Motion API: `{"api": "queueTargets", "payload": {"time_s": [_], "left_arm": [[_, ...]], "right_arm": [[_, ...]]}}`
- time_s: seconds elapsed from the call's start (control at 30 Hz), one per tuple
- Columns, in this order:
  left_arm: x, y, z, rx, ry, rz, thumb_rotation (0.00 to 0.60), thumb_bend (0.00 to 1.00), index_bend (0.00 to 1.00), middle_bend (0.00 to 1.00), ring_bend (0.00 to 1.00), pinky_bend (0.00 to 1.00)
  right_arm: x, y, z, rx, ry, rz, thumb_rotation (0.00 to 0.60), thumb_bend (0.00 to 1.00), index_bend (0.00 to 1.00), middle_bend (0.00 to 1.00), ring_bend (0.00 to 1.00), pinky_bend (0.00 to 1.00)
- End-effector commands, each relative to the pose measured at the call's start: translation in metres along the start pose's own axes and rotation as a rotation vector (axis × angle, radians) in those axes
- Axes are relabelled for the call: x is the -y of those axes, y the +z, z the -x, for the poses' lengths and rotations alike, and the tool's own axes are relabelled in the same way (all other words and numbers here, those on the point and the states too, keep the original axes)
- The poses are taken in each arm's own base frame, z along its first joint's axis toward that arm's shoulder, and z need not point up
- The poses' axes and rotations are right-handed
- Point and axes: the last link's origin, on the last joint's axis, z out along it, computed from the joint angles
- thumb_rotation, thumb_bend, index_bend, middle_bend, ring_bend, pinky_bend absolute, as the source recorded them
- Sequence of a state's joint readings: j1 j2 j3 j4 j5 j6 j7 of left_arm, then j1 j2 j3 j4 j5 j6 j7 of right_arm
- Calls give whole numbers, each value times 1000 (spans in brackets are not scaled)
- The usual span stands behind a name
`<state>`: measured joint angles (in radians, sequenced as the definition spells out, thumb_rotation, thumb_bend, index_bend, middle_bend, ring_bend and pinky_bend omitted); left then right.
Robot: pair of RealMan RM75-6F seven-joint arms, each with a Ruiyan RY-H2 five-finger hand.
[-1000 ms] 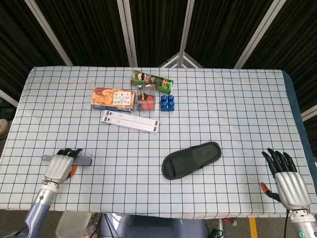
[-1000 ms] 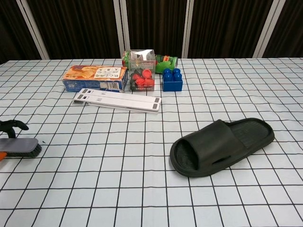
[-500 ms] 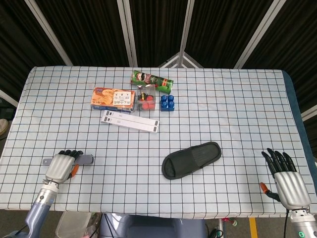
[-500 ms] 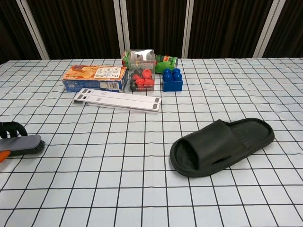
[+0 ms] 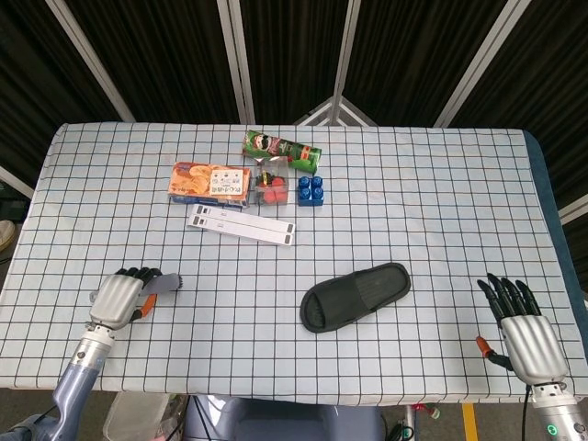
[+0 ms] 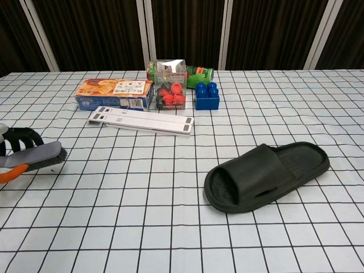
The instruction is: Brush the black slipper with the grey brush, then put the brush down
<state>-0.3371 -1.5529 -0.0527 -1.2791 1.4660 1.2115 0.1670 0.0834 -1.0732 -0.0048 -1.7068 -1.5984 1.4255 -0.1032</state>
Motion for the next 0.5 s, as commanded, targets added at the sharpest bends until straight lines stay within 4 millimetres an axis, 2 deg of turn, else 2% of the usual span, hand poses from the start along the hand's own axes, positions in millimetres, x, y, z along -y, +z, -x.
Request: {"api": "queueTargets", "payload": {"time_s": [0.03,0.13,0.23,0.37,0.5], "left_arm": [[-8,15,-11,31,-69,22,600,631,408,585,438,494],[-22,41,-26,97,-203,41,600,633,408,586,438,494],[-35,59,-36,153,-253,64,600,635,410,586,438,493],[-51,72,-43,190,-282,96,600,635,412,586,438,493],[-72,87,-56,219,-322,130,600,635,411,585,438,493]], "right_arm": [[9,5,7,1,4,-62,600,378,66,114,26,111],[29,15,18,17,-61,-194,600,441,93,150,65,146],[49,25,28,20,-116,-300,600,532,123,204,124,206],[61,36,40,42,-137,-362,600,627,155,252,176,252],[77,57,52,67,-153,-425,600,690,174,284,208,278]]}}
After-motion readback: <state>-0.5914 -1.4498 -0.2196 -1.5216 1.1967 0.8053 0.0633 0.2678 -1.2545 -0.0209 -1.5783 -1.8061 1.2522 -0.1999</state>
